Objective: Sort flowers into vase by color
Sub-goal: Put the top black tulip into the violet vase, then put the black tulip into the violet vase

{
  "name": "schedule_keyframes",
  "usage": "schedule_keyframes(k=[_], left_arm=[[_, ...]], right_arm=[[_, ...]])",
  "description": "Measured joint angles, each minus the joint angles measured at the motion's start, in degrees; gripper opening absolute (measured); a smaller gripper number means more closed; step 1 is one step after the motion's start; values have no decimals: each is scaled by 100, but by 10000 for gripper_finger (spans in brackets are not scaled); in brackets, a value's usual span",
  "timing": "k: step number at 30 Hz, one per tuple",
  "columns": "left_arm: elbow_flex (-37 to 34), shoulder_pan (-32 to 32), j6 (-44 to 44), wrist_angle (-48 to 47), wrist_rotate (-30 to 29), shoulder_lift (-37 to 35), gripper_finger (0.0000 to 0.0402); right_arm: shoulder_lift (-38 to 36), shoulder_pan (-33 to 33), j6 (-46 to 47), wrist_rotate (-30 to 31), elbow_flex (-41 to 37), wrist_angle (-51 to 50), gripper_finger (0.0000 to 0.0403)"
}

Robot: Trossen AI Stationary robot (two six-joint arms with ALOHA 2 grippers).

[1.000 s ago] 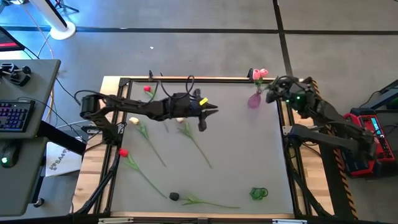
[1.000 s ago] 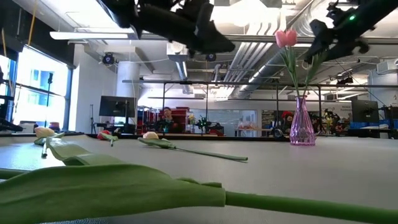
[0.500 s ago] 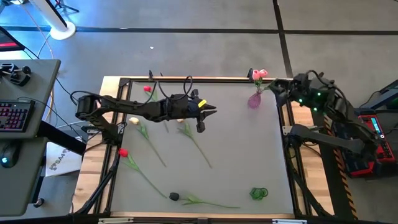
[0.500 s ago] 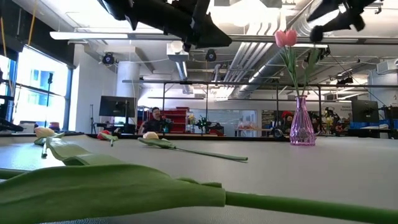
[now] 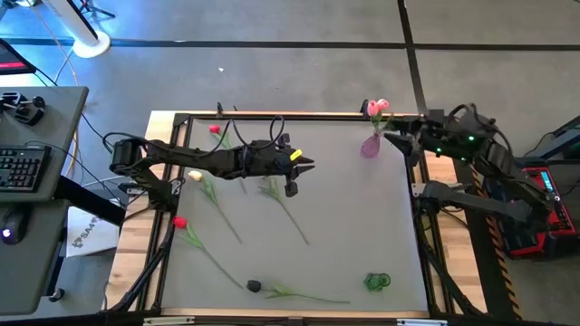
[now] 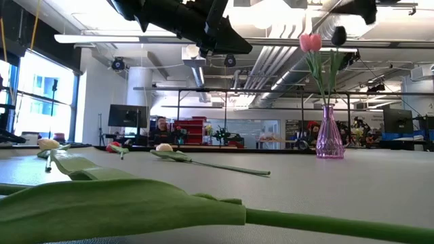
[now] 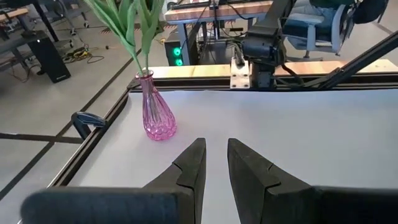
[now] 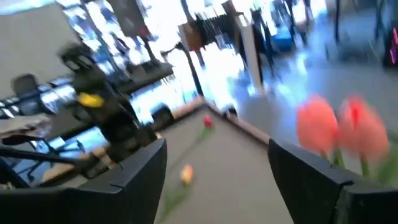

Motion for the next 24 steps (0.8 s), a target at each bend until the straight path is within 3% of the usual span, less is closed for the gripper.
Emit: schedule_keyframes(k=[4,9,14,18,24], left_arm=[[0,0,-12,2,0,0,53],[0,-87,-114,-109,-9,0,53],[-2,-307,39,-544,99,5,53],[-4,-543,237,-1043,244,7,53],[-7,-951,335,-1871,561,7,53]], right_arm=[[-9,177,-250,-107,0,423,268],[250,466,-307,-269,0,152,268],[853,941,-405,-266,0,70,268],[1497,1624,-1045,-240,0,370,268],[2497,2792,-1316,673,0,934,268]])
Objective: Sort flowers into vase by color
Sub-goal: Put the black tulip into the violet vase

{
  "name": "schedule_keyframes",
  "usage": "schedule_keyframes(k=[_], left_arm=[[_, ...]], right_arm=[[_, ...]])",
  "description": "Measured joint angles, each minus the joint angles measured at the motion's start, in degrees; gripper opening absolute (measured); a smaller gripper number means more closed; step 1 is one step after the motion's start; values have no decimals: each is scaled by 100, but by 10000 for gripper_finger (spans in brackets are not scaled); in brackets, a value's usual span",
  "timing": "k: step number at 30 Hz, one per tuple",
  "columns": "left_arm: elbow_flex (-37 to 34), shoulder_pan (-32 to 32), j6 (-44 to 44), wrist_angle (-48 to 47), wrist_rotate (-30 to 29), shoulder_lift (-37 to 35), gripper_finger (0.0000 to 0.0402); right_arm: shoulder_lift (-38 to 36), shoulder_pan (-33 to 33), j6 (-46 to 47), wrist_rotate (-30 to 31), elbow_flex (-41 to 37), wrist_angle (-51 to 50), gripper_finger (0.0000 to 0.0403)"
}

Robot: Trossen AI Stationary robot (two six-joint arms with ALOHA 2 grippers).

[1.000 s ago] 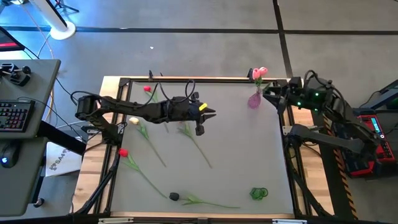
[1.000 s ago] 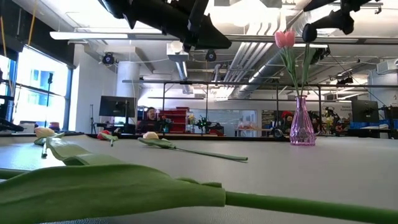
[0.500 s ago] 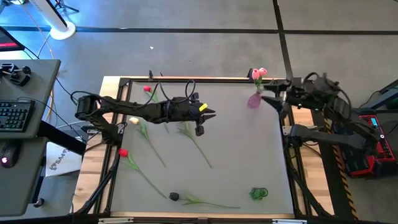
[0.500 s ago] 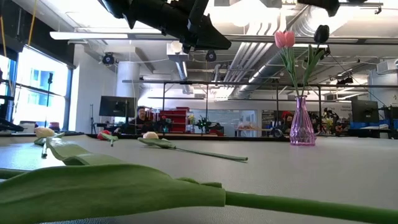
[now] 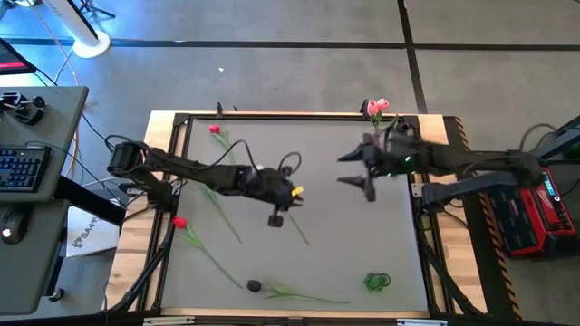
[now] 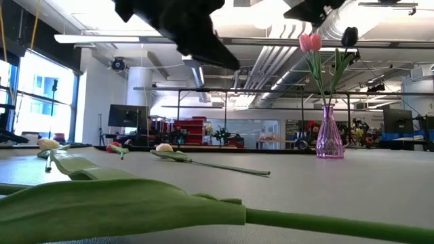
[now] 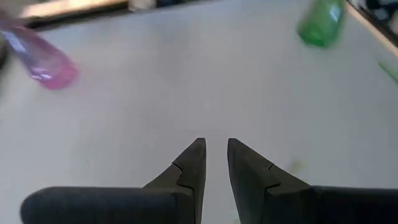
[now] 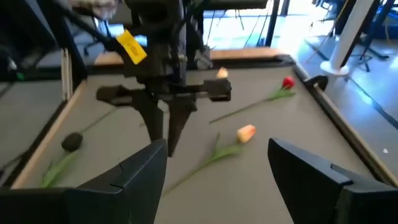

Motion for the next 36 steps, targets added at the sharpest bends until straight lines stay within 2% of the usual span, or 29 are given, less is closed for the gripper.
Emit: schedule_keyframes(k=[3,5,11,16,20,26,30,36], left_arm=[[0,-154,444,-200,-37,3,53],[0,-221,397,-186,-182,4,53],[0,-459,-703,-42,-356,4,53],[82,-989,-1320,-80,219,4,53],[201,-1639,-1636,-433,581,4,53],[192,-2507,-2051,-297,-92,109,53],[173,-2786,-2539,-15,-401,523,53],[186,-3010,-3092,553,-168,1248,53]], right_arm=[[426,499,288,537,0,69,268],[705,774,463,790,0,82,268],[1358,1534,1010,868,0,369,268],[1696,2167,1136,1250,0,685,268],[1792,2581,1147,1816,0,804,268],[1792,3137,1654,2455,0,785,268],[1796,3475,1916,2646,0,761,268],[1795,3867,1995,2914,0,830,268]])
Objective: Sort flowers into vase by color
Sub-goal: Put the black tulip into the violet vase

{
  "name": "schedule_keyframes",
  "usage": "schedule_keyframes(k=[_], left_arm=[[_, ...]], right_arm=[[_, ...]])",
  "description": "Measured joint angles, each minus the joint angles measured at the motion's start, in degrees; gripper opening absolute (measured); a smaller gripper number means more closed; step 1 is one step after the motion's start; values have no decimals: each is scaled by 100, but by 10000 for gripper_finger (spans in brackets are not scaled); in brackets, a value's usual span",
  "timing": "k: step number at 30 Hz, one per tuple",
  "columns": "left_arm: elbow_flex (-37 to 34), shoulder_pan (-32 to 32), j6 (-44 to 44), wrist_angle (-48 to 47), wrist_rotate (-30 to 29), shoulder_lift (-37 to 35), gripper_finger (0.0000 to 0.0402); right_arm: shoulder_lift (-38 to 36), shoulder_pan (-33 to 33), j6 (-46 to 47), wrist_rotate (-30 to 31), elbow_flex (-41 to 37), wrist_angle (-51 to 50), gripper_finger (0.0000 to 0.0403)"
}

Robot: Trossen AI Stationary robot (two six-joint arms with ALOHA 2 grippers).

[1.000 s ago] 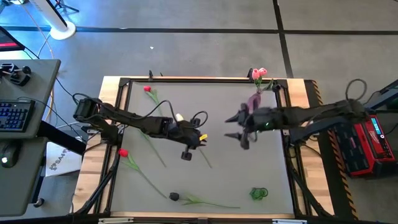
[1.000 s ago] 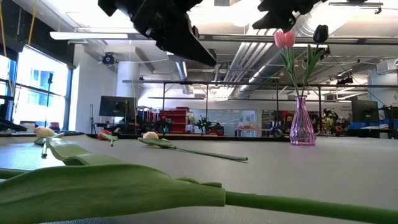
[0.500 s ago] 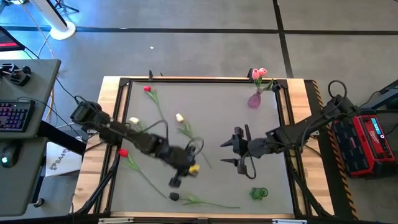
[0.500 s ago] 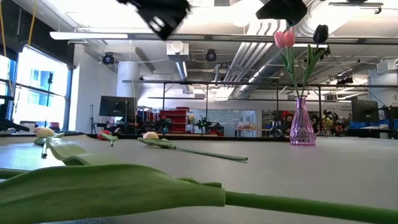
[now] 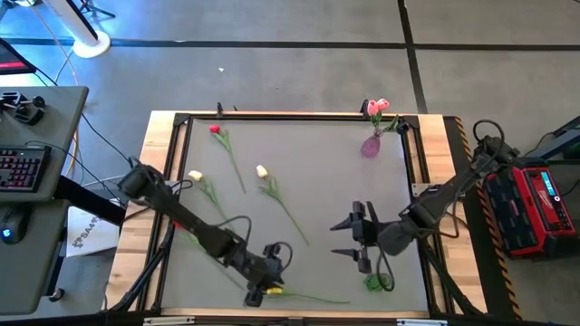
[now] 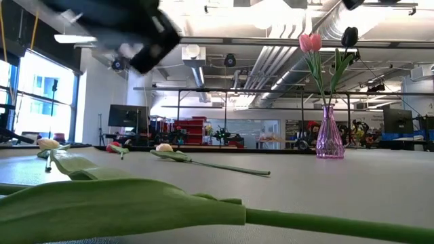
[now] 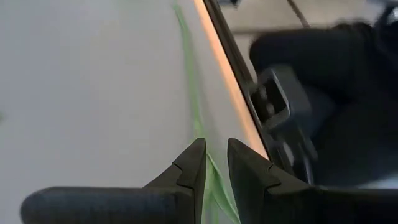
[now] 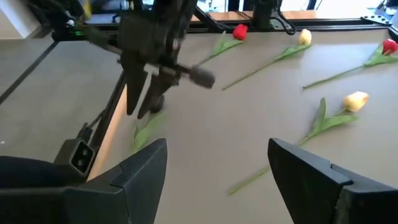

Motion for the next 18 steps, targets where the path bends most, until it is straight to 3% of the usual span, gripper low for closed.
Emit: schedule_keyframes(k=[5,15,18], left_arm=[[63,-190,-116,-86,138,121,53],[54,-392,-258,-882,-259,210,53],[73,-378,-231,-685,-301,265,53]], right_arm=[[0,155,239,189,0,-92,268],[0,204,492,288,0,-192,268],[0,203,486,305,0,-210,268]])
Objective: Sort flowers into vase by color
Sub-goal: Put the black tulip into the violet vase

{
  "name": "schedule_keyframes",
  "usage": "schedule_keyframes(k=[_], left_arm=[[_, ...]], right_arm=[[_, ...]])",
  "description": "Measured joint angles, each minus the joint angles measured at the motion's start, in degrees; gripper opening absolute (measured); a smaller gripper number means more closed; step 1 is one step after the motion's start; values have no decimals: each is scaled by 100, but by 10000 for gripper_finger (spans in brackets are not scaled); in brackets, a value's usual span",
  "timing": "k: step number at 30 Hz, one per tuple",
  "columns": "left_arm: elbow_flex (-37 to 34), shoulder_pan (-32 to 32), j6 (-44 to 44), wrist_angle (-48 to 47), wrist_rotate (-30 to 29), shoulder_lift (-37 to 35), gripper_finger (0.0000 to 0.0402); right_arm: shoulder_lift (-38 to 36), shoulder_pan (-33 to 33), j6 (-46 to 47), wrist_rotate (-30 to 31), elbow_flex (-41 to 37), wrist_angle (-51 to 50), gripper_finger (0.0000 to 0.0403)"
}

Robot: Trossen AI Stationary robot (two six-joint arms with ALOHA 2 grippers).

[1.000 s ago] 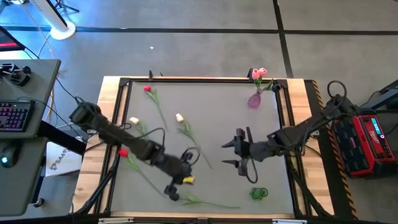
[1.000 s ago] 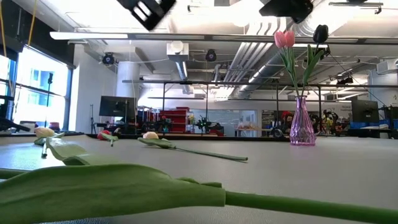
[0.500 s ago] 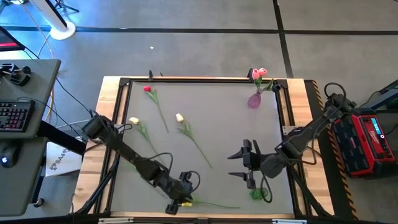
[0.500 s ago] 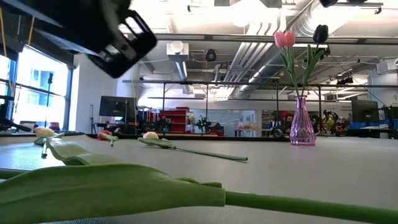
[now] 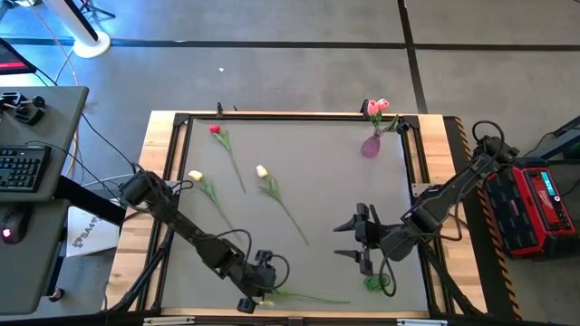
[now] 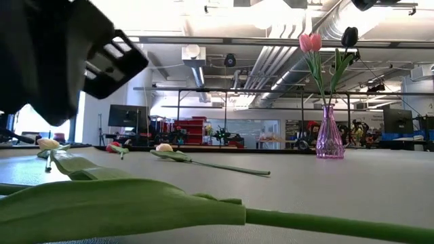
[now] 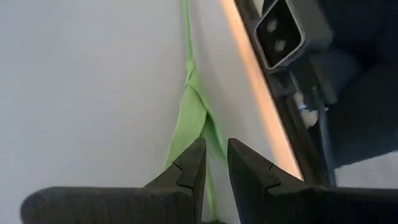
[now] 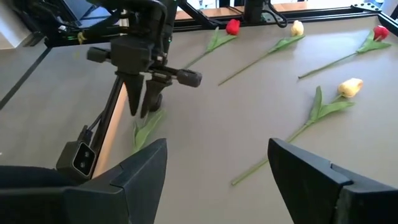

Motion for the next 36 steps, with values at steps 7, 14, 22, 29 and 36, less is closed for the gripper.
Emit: schedule_keyframes(k=[7,14,22,29,36], left_arm=[[-10,-7,-29,-37,86,334,53],[0,-4,-37,27,136,511,53],[63,26,227,-213,6,442,10],[792,57,1087,-1649,-624,343,5],[1842,206,2665,-3353,-1549,339,1]], right_arm=[[0,-90,-11,29,0,-44,268],[0,-91,-6,106,0,-47,268],[0,-92,30,106,0,-46,268],[-2,-93,50,37,0,-17,268],[-2,-93,44,-69,0,22,268]])
